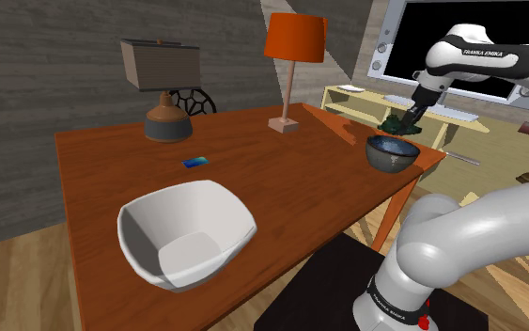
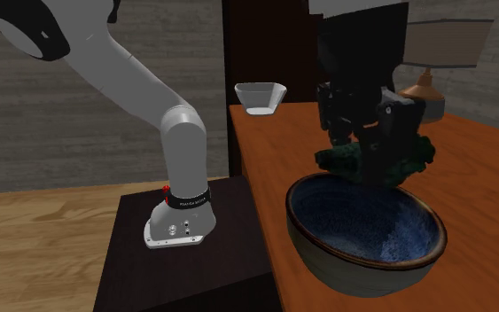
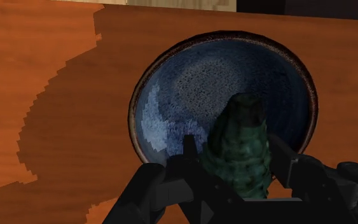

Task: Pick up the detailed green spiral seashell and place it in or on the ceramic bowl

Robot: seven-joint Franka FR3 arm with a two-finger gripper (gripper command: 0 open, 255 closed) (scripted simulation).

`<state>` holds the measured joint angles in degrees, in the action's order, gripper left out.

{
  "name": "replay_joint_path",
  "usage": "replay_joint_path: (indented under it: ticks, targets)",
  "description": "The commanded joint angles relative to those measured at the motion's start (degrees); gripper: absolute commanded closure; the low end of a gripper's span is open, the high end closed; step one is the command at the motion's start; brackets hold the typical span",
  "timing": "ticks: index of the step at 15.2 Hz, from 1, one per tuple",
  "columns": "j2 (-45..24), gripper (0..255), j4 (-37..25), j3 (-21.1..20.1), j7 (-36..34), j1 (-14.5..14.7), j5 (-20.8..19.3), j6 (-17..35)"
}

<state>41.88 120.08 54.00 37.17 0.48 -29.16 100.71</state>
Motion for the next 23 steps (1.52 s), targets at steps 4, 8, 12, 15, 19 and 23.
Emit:
replay_joint_path:
  ticks: [4, 8, 12, 15, 19, 23]
  targets:
    - [0.53, 255, 3.55, 1.53, -0.26, -0.41, -1.26, 3.36]
    - [0.68, 255, 5.34, 2.42, -0.43, -0.55, -1.92, 5.15]
    - [0.68, 255, 5.33, 2.42, -0.43, -0.55, -1.92, 5.15]
    - [0.68, 255, 5.33, 2.42, -0.43, -0.54, -1.92, 5.15]
    - [0.68, 0, 5.34, 2.42, -0.43, -0.55, -1.92, 5.15]
    - [0.89, 0, 2.31, 0.43, -0.01, -0.87, -0.88, 1.53]
